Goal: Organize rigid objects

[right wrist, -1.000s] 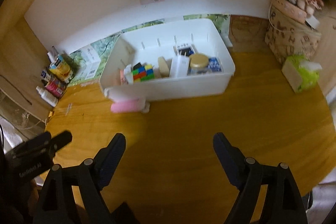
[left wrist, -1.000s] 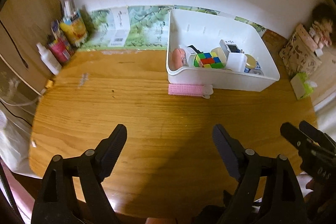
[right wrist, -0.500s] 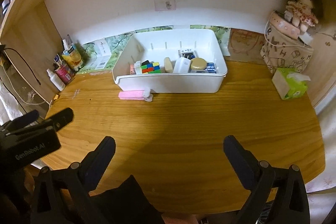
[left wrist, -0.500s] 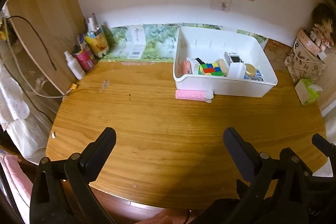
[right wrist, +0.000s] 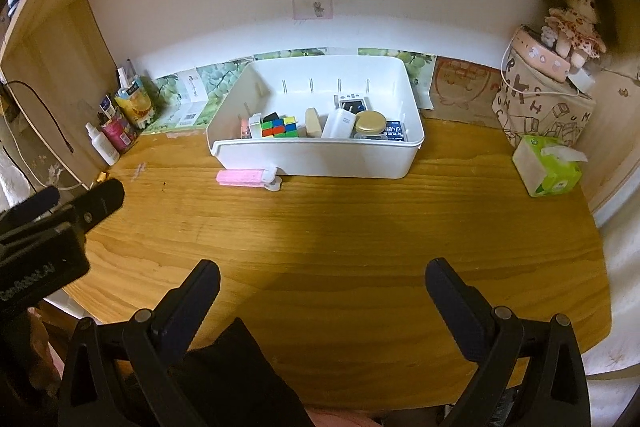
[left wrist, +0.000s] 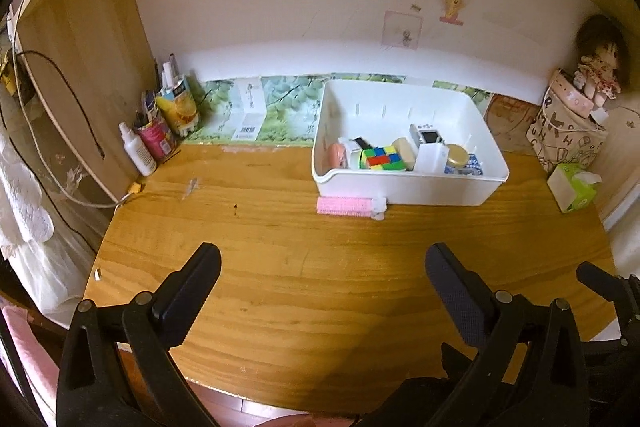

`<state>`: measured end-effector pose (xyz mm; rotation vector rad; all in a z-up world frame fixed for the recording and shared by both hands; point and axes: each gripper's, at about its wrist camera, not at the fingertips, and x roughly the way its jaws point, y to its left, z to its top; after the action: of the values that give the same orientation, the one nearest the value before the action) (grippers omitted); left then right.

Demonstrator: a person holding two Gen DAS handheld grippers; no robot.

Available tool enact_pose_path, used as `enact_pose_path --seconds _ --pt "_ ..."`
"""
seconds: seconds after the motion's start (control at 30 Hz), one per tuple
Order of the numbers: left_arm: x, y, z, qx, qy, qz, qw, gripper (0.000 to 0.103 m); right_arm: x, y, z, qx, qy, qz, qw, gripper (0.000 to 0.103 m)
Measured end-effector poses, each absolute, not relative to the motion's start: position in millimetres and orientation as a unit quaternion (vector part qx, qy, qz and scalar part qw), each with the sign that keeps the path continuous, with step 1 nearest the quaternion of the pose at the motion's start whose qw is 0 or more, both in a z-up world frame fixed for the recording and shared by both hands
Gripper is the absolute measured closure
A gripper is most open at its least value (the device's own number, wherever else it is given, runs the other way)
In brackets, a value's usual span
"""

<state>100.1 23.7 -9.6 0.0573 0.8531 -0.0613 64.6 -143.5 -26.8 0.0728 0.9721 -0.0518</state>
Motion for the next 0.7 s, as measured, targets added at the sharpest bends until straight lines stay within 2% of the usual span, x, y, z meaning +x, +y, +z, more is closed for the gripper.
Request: enact_pose_path --seconds 0.7 --pt "113.6 13.2 -10.3 0.039 0.410 -0.042 0.910 0.001 82.7 -143.0 -35.1 0.026 0.486 -0.015 0.874 0.000"
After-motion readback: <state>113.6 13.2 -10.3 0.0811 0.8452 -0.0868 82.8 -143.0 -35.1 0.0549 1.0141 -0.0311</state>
